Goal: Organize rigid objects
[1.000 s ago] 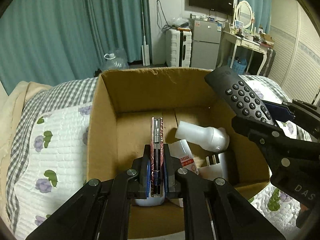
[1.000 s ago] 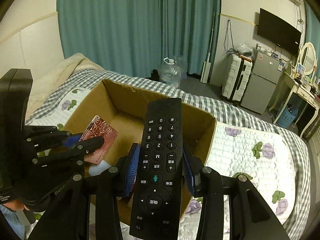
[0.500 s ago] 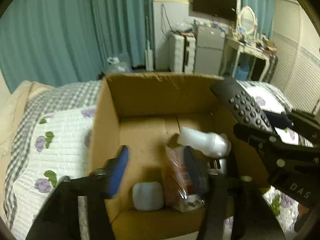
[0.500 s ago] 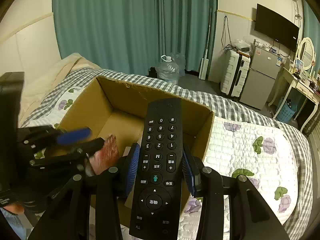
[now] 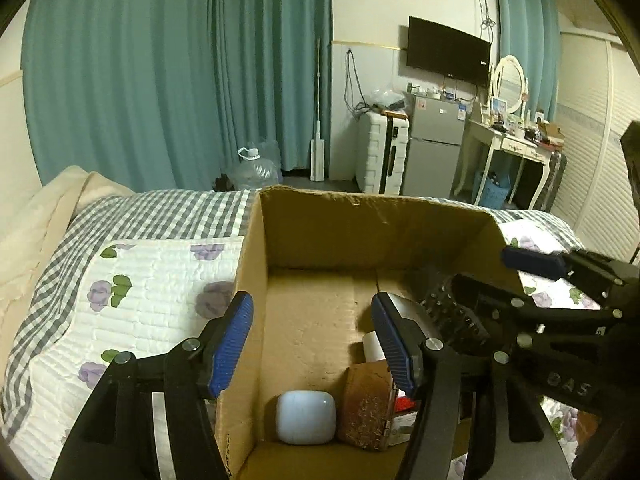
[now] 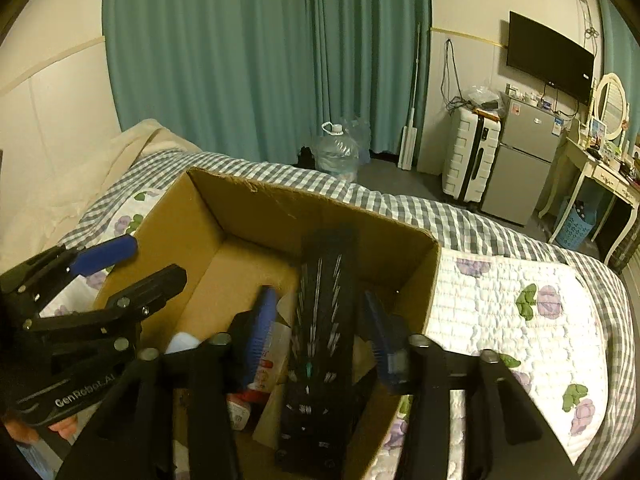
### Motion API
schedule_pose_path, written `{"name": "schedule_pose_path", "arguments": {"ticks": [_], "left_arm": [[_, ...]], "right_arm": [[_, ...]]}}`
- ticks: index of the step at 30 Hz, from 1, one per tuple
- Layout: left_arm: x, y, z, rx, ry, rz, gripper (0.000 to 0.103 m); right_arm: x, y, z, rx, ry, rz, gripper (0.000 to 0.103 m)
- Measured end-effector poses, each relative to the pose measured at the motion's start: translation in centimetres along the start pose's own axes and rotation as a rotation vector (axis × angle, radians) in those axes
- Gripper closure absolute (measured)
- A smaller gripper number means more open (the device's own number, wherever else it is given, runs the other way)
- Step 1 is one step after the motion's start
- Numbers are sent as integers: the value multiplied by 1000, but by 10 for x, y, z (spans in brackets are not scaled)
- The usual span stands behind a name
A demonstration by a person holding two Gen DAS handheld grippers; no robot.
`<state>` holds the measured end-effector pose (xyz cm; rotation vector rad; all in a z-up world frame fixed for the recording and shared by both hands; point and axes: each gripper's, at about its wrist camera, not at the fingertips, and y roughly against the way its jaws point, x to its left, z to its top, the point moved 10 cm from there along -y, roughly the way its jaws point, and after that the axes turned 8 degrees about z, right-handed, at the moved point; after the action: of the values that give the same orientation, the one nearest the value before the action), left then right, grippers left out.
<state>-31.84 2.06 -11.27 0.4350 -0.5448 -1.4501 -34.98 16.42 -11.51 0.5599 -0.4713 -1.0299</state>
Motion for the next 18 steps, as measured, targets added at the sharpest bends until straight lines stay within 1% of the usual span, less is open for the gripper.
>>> {"name": "schedule_pose_path", "arguments": {"ticks": [3,7,8,10,11,12,14,15,18], "left_arm": [[1,-1,-2,-4,-11,6,39],[3,7,1,-19,-13,9,39],[4,11,2,-24,-11,15,39],[10,21,4,-47,-14,50,39],[14,28,6,-58,-22,78,38],[16,31,6,-59,-26,87,38],[17,41,4,-48,-36,67,38],[18,46,4,-47,-26,68,38],[25,62,7,-71,-10,101,38]], "right_arm": [[-1,0,0,-7,7,-25,36],[-6,3,-1,-5,-4,-56,36],[-7,5,-1,-6,-7,-60,35],[-7,12,-1,-8,-11,-68,34],[-7,18,-1,-10,-10,-76,32],[-7,25,-1,-15,-9,-82,32],[-6,38,-2,-23,-8,-90,30],[-5,47,-2,-28,-9,-97,28],[-3,64,-5,-25,-15,-112,25]]}}
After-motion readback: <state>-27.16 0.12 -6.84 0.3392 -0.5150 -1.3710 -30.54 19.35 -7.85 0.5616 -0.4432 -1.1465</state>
